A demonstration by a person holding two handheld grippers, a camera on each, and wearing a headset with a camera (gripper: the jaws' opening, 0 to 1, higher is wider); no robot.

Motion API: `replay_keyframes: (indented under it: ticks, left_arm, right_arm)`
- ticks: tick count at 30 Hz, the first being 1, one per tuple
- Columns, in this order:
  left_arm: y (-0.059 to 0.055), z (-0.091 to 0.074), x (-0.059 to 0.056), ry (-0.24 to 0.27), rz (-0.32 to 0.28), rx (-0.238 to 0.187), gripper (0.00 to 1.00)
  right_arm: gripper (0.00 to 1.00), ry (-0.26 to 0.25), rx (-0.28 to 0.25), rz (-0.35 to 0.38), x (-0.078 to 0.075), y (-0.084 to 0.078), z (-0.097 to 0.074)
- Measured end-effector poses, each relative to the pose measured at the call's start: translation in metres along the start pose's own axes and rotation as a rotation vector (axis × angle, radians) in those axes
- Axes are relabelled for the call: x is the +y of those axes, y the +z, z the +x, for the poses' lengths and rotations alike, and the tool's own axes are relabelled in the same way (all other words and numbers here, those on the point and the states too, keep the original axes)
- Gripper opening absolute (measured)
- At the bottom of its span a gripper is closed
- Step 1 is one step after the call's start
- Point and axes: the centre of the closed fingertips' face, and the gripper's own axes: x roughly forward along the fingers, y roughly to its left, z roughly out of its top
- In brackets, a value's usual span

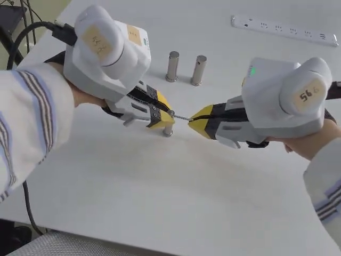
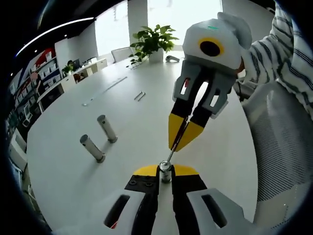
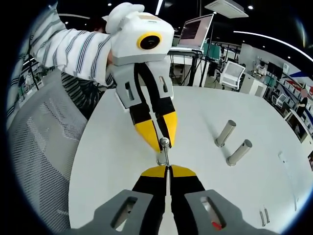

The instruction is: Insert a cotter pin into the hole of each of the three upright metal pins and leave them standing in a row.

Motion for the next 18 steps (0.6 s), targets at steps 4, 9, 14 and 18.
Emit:
replay_keyframes:
  ticks: [4,9,14,18]
  left_arm:
    - [0.0002,0.0003,-0.0004,0.001,-0.008,0.0,0.05]
    - [-0.0002,0.0002,0.0007,0.005,-0.023,0.0,0.05]
    - [0.0002,0.001,0.0003,0.003,-0.023,0.002,0.05]
    - [0.0,0.001,-0.0007,0.0,-0.018,0.006,0.05]
  right_arm:
    - [0.0,0.003,-0.013,0.007,0.0027,0.0044,0.0066]
    - [0.0,-0.011,-0.031,0.025,-0.0002,0.0073,0.0091]
    - [0.0,-0.004,-0.032,0.016,-0.0005,0.0077,0.0099]
    - [0.0,0.007,-0.03,-0.005,0.0011,0.01,0.011]
